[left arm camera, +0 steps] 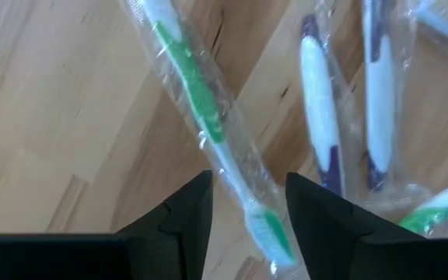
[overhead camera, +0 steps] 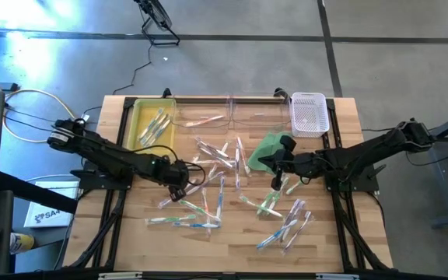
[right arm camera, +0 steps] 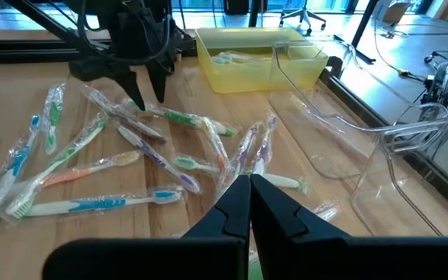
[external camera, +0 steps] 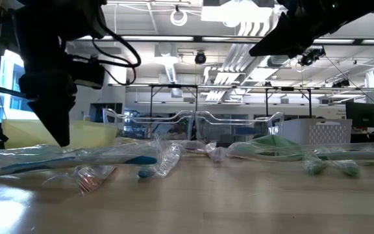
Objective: Pick & Place Toothbrushes
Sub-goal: Put the green toothbrush into the right transparent bin
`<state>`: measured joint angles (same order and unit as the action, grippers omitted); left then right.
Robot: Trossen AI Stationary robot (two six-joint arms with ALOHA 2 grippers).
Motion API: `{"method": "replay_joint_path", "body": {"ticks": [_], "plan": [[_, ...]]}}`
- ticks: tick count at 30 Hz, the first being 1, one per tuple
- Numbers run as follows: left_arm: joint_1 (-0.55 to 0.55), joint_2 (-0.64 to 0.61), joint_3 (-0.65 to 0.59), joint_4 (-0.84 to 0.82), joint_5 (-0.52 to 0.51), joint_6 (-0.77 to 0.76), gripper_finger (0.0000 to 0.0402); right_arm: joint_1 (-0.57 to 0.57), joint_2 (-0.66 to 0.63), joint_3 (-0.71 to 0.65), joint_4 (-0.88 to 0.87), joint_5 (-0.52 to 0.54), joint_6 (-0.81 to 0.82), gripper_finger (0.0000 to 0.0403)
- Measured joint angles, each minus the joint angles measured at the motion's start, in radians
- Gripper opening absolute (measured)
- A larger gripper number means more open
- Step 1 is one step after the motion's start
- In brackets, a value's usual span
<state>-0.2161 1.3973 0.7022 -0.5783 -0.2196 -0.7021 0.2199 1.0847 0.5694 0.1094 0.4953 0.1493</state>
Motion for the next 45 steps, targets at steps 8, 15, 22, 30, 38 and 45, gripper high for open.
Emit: {"method": "replay_joint_path", "body": {"ticks": [8,15,22,30,38,45], "plan": [[0.0,0.065,0.0,0.004,0.0,-0.014,0.0159,0.0,0.0,0.0,0.001,0.0,-0.019,0.0003],[0.0,0.077,0.003,0.002,-0.004,-0.013,0.0158,0.0,0.0,0.0,0.003,0.0,-0.019,0.0003],[0.0,0.078,0.003,0.01,0.005,-0.013,0.01,0.0,0.0,0.0,0.003,0.0,-0.019,0.0003],[0.0,0.06,-0.002,-0.013,-0.012,0.016,0.0011,0.001,0.0,0.0,0.002,0.0,-0.019,0.0003],[0.0,0.001,-0.002,-0.071,-0.069,0.017,0.0002,0.001,0.0,0.0,0.002,0.0,-0.019,0.0003],[0.0,-0.119,-0.002,-0.129,-0.068,0.083,0.0,0.001,0.0,0.0,0.002,0.0,-0.019,0.0003]]}}
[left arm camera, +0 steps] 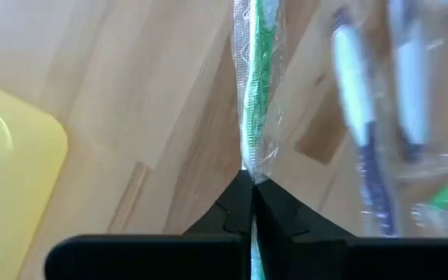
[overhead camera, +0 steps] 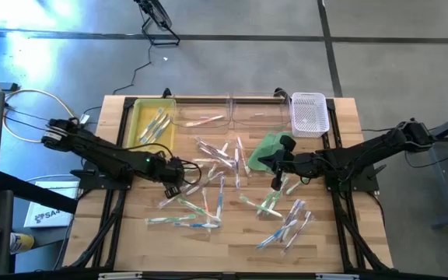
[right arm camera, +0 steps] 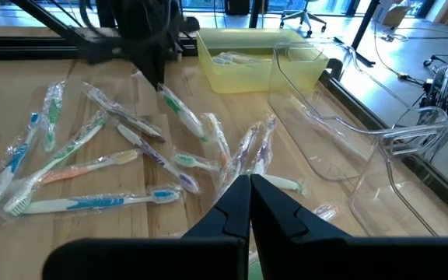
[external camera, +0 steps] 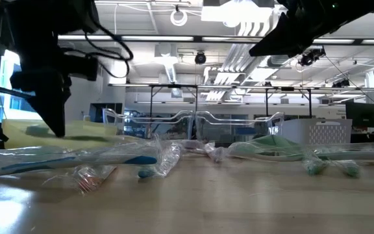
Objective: Pick & Place Toothbrushes
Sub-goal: Put the green toothbrush into the right transparent bin
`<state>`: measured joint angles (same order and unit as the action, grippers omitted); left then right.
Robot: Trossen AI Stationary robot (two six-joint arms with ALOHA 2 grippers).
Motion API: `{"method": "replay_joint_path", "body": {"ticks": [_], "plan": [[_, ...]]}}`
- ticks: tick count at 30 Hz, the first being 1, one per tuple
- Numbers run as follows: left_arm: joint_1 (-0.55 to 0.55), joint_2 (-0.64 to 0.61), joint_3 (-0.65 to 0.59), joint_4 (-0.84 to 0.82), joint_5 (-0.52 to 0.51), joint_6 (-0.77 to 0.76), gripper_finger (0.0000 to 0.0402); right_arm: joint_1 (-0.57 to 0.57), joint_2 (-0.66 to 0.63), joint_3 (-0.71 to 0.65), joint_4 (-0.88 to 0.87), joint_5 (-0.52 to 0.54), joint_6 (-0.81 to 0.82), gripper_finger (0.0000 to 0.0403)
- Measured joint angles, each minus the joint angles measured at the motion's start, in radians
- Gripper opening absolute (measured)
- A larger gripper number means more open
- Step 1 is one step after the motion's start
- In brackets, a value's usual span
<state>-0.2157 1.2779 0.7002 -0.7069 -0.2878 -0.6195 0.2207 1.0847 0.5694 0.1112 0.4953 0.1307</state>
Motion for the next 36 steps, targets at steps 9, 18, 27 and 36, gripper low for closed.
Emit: {"method": "replay_joint_path", "body": {"ticks": [9,18,27,36], "plan": [[0.0,-0.179,0.001,0.061,0.007,0.173,0.0,0.0,0.0,0.0,-0.001,0.0,0.0,0.0003],[0.0,-0.311,0.002,0.276,-0.042,0.451,0.0,0.0,0.0,0.0,0.004,0.0,-0.003,0.0003],[0.092,-0.346,0.002,0.637,0.058,0.776,0.0,0.0,0.0,-0.001,0.245,0.0,-0.156,0.0003],[0.194,-0.294,0.053,0.725,0.12,0.853,0.0,-0.001,0.007,-0.001,0.611,-0.097,-0.329,0.003]]}}
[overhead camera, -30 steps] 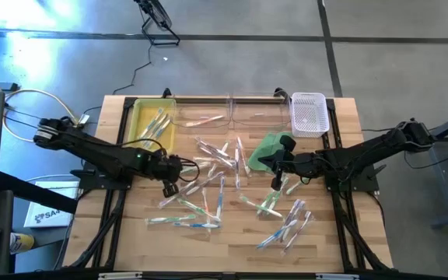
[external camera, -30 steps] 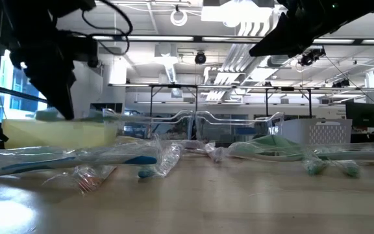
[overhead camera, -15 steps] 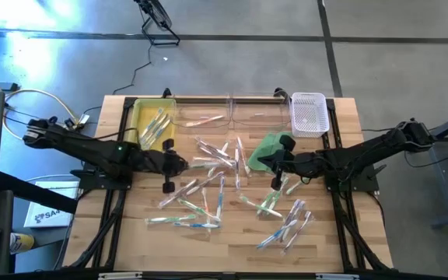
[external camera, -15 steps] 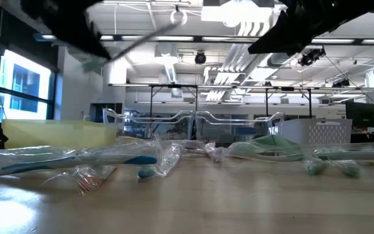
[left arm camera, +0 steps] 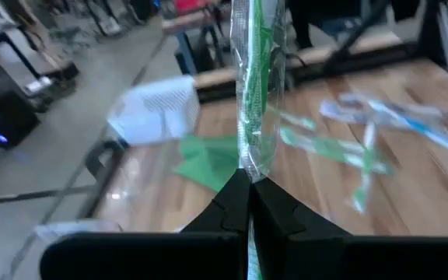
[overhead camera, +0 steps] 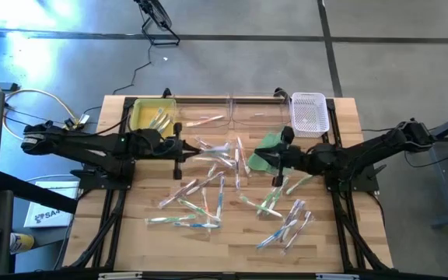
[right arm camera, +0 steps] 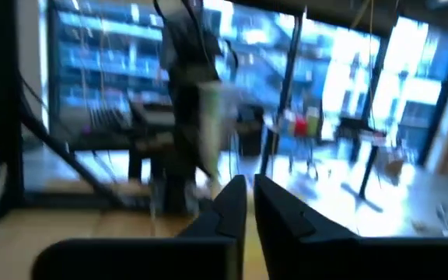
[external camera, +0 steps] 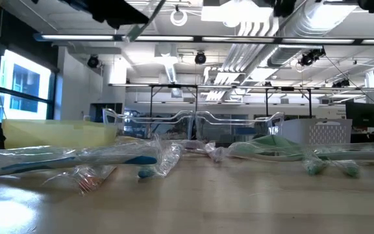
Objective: Pick & Place Toothbrushes
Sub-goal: Put the green toothbrush into the right transparent bin
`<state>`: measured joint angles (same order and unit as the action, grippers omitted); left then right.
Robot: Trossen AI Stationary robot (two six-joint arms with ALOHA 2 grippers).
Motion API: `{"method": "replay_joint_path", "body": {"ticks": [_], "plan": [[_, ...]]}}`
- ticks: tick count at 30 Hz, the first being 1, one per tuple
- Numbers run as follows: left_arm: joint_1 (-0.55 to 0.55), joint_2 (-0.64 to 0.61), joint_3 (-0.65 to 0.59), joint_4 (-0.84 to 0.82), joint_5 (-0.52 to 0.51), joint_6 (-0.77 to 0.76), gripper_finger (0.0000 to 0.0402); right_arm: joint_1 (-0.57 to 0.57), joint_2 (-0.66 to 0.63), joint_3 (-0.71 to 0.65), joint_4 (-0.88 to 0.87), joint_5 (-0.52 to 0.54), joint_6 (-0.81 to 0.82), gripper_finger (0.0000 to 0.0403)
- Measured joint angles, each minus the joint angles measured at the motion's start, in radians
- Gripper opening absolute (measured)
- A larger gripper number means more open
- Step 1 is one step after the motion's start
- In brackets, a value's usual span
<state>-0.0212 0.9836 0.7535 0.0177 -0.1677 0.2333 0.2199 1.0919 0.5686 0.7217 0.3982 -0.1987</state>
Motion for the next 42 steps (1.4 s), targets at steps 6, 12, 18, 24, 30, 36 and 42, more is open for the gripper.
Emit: {"method": "replay_joint_path", "body": {"ticks": [6,12,18,24,30,36,42], "plan": [[0.024,0.048,0.047,0.027,0.055,0.049,0.0,-0.006,0.051,0.001,0.163,-0.035,-0.056,0.0117],[0.021,0.123,0.112,0.072,0.058,0.094,0.0,-0.046,0.143,0.001,0.276,-0.09,-0.061,0.0178],[0.021,0.191,0.161,0.116,0.057,0.114,0.0,-0.09,0.217,0.001,0.373,-0.119,-0.037,0.0189],[0.022,0.24,0.199,0.118,0.057,0.144,0.0,-0.116,0.239,0.001,0.384,-0.218,-0.031,0.0189],[0.022,0.265,0.206,0.114,0.057,0.144,0.0,-0.116,0.239,0.001,0.414,-0.228,-0.031,0.0189],[0.022,0.306,0.205,0.185,0.067,0.137,0.0,-0.116,0.239,0.001,0.412,-0.253,-0.032,0.0189],[0.022,0.327,0.206,0.226,0.087,0.137,0.0,-0.116,0.239,0.001,0.407,-0.268,-0.033,0.0189]]}}
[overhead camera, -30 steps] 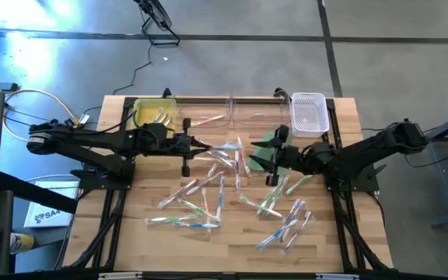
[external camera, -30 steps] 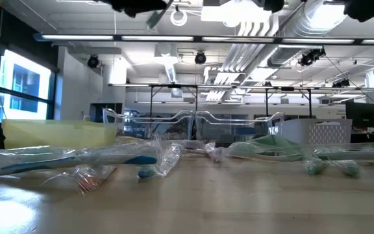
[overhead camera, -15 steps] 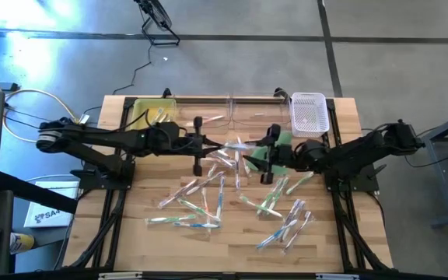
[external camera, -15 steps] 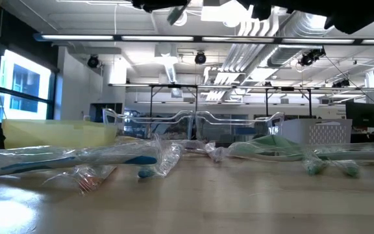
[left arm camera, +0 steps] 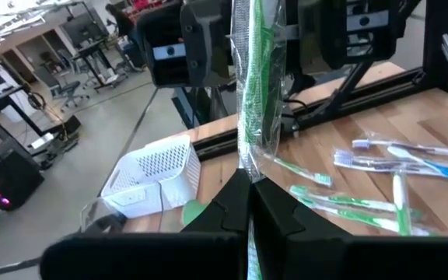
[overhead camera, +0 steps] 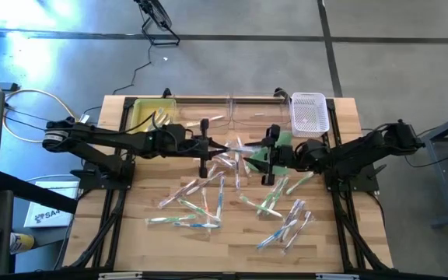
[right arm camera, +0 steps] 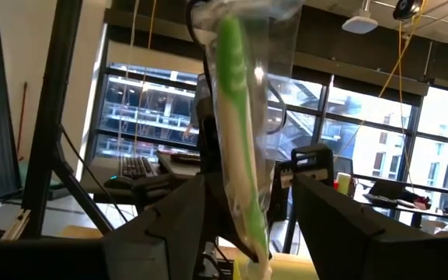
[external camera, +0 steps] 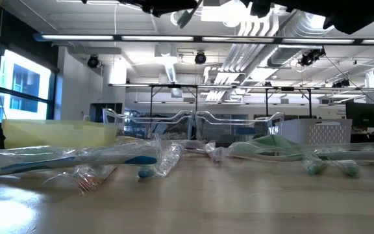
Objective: Pick & Place Toothbrushes
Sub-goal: Put the green toothbrush into the right transparent bin
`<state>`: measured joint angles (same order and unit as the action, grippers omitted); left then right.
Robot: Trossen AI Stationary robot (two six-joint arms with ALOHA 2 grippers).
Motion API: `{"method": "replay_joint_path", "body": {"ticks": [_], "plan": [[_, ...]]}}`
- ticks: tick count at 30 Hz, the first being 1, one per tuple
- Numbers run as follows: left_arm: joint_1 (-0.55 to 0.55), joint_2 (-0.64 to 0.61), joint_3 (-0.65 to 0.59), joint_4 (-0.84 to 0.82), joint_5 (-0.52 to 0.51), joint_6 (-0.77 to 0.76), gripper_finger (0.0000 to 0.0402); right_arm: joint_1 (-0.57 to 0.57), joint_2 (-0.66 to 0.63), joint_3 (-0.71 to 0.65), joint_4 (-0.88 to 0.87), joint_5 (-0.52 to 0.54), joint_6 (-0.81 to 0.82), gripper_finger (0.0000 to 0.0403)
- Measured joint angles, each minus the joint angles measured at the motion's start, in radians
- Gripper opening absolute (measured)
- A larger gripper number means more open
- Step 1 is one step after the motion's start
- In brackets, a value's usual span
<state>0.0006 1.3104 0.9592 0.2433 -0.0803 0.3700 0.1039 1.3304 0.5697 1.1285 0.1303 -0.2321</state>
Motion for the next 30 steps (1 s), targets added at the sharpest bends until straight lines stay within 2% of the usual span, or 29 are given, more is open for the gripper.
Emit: {"method": "replay_joint_path", "body": {"ticks": [8,18,23,30], "plan": [[-0.001,0.005,0.0,0.001,0.027,-0.005,0.0,-0.008,0.0,0.0,0.0,0.0,0.0,0.0189],[0.0,0.062,-0.001,0.095,0.047,0.002,0.0,-0.009,0.0,0.0,-0.025,0.0,0.0,0.0184],[0.0,0.062,-0.001,0.097,0.047,0.002,0.0,-0.008,0.0,0.0,-0.025,0.0,-0.001,0.0151],[0.0,0.062,-0.001,0.091,0.045,0.003,0.0,-0.008,0.0,0.0,-0.025,-0.001,-0.001,0.0078]]}}
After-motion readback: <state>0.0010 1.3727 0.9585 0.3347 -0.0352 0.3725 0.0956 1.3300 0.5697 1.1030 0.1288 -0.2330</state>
